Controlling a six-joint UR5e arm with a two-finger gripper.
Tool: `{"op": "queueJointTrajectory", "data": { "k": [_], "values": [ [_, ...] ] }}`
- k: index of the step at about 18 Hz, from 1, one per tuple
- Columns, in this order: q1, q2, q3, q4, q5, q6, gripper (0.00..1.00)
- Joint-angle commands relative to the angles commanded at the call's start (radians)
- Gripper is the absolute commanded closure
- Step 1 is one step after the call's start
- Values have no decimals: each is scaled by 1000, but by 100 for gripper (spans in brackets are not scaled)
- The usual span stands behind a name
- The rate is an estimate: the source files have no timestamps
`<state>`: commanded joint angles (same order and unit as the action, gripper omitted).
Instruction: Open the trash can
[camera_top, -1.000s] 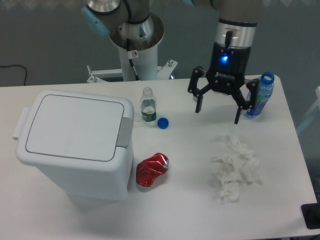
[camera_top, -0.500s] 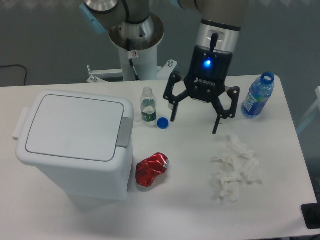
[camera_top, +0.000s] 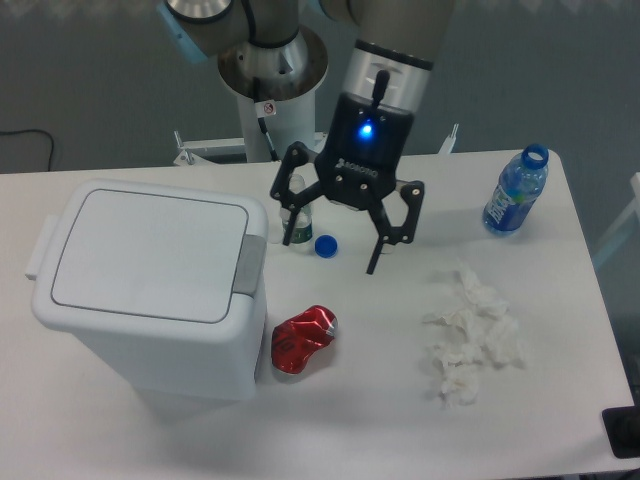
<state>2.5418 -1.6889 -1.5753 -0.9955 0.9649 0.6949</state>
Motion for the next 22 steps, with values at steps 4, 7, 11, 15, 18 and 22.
{"op": "queueJointTrajectory", "data": {
  "k": [4,7,11,15,18,22],
  "values": [
    [-18,-2,-9,0,3,2,0],
    [-20,-6,-14,0,6,5,0],
    [-26,-11,-22,2,6,9,0],
    [-28,-11,-34,3,6,9,0],
    [-32,-15,-34,5,6,11,0],
    [-34,-23,-34,6,6,11,0]
  ]
}}
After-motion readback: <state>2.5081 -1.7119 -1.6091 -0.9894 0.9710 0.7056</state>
